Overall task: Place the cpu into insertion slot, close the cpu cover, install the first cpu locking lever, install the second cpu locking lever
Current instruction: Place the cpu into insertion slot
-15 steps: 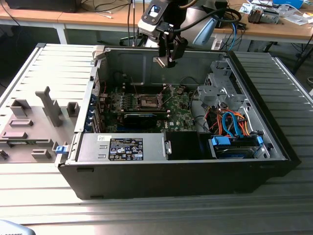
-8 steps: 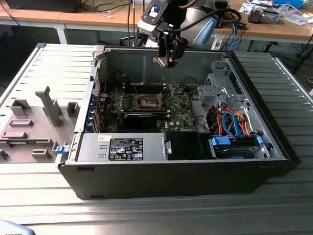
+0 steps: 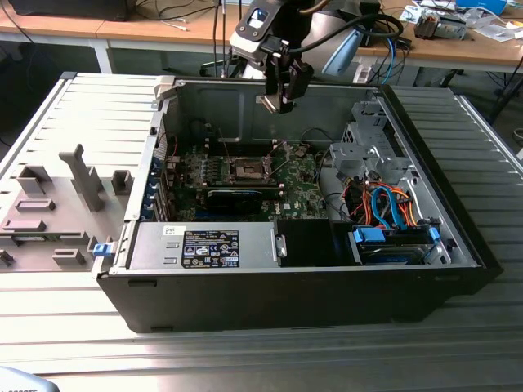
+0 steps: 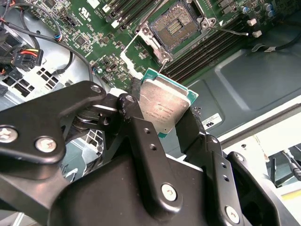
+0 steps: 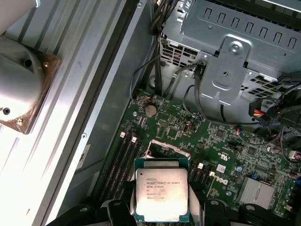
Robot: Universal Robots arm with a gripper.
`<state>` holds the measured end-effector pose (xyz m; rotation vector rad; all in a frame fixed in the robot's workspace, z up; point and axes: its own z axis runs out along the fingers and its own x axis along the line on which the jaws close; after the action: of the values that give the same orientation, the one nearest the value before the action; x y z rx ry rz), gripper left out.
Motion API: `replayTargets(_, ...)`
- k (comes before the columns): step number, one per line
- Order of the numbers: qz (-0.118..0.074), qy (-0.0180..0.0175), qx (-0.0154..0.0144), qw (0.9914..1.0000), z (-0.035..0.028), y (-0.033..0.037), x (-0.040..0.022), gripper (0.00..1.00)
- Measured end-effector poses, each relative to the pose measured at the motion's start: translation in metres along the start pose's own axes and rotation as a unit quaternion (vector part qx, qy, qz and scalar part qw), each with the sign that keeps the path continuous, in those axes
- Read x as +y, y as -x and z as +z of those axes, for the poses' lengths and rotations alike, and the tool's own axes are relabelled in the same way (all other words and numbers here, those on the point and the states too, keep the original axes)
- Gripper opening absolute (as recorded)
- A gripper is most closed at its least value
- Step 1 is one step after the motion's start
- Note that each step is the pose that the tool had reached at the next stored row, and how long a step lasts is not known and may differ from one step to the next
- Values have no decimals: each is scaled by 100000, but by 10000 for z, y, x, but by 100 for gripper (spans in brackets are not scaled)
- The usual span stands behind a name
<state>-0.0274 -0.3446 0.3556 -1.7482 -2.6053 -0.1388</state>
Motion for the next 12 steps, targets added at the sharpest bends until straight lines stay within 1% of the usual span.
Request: replayTargets(12, 427, 23, -30, 99999, 0, 0, 0, 55)
